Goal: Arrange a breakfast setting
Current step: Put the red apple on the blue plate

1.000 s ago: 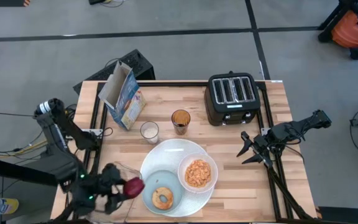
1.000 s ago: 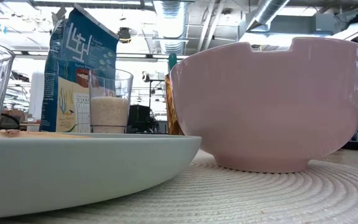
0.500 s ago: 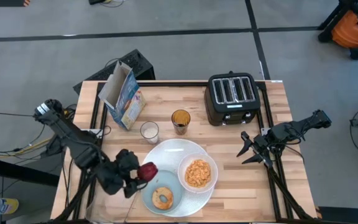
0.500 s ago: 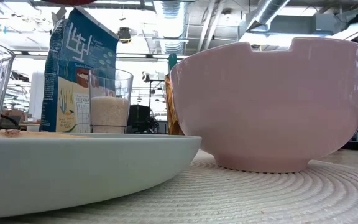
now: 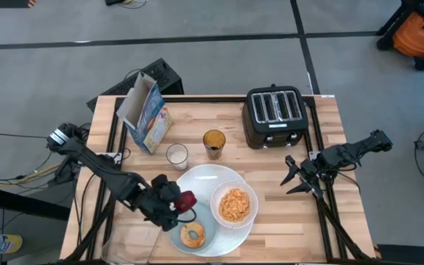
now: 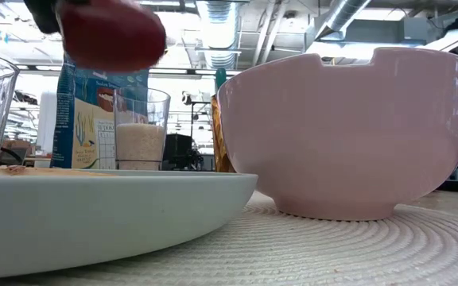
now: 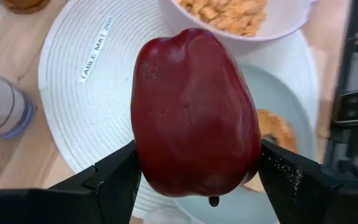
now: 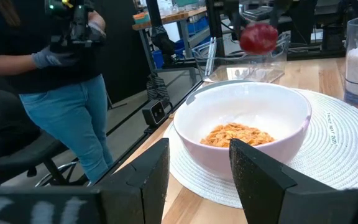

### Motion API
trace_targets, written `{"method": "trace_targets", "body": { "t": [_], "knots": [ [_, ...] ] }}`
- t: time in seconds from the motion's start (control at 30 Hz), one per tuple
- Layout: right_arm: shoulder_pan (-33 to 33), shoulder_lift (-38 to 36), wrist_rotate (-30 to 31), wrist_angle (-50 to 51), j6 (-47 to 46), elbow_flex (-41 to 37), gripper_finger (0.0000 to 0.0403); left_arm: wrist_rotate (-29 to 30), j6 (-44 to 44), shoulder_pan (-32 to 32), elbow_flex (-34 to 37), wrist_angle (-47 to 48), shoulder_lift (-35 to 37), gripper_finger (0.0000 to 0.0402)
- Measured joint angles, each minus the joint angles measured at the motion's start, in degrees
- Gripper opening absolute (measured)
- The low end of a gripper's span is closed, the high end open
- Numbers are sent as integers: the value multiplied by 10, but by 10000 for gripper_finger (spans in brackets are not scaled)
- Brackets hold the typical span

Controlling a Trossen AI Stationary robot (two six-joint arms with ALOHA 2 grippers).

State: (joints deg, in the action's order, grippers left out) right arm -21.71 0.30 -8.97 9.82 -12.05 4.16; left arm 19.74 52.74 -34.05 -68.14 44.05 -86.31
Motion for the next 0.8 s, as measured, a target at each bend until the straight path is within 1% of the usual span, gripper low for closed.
{"method": "trace_targets", "body": {
  "t": [0.23,0.4,0.8],
  "knots": [
    [0,0,0,0,0,0,192,-31,-9,17,0,-1,-48,281],
    [0,0,0,0,0,0,192,-46,-11,16,0,-25,-73,281],
    [0,0,0,0,0,0,192,-74,-14,12,-1,-45,-100,281]
  ]
}}
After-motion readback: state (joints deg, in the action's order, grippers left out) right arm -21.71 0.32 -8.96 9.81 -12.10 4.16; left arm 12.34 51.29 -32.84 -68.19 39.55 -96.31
